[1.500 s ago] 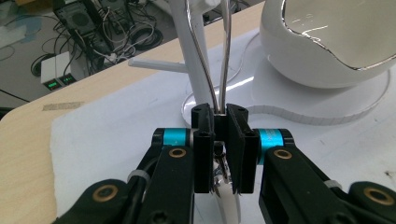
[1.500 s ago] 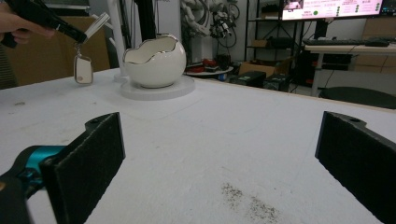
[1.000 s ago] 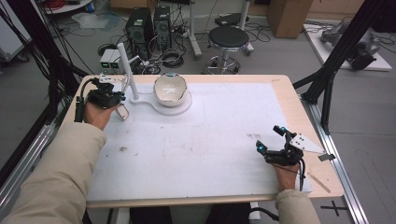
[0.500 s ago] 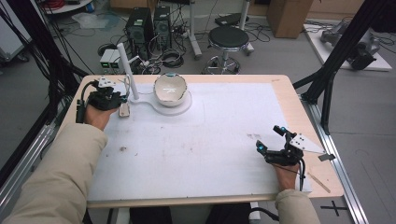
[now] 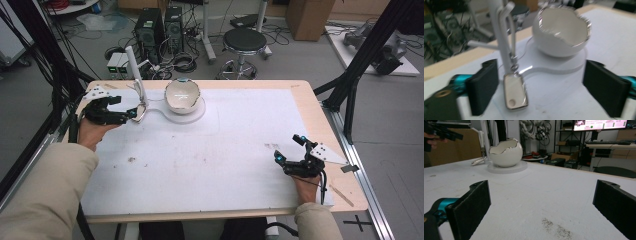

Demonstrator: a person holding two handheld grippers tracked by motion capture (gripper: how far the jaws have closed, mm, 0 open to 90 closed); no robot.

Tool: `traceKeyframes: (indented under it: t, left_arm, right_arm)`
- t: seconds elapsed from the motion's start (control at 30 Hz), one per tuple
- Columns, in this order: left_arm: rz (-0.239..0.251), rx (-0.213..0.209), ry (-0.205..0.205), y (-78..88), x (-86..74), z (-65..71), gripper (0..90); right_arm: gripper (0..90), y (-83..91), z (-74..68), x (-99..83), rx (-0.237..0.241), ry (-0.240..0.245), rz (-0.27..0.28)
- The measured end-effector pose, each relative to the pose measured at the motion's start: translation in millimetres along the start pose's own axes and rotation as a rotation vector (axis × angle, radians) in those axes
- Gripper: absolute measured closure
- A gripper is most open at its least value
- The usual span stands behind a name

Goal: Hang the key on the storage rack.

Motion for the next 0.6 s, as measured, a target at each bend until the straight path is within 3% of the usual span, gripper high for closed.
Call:
traceKeyframes:
  t: [0.03,0.07,0.27,0.4,0.6]
  left_arm:
    - [0.062,-0.013,-0.009,11.8,1.0,4.7,1.8]
    - [0.086,-0.032,-0.008,17.5,0.7,6.8,1.7]
    - [0.146,-0.073,-0.025,40.9,-4.0,14.1,1.7]
    - [0.199,-0.068,-0.039,56.1,-10.5,23.3,1.7]
    - [0.266,-0.105,-0.049,73.9,-32.3,44.9,1.7]
  right_arm:
    - [0.5,0.0,0.0,0.0,0.001,-0.002,-0.001]
    - [0.5,-0.3,0.7,0.3,-0.001,0.004,0.003]
    - [0.5,-0.2,0.0,0.0,0.0,-0.004,-0.002]
    - [0.5,-0.2,-0.5,-0.1,0.0,-0.007,-0.004]
    - [0.5,-0.2,0.1,-0.1,0.0,-0.001,-0.003]
Point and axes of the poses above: each handheld gripper's, and its own axes: y roughly backward along the jaws, x roughly out of its top, z roughly to its right, the point moved 5 cm from there along -y, roughly forward along the jaws, and after that the axes turned 4 degrees about -z, right-handed, at the moved point
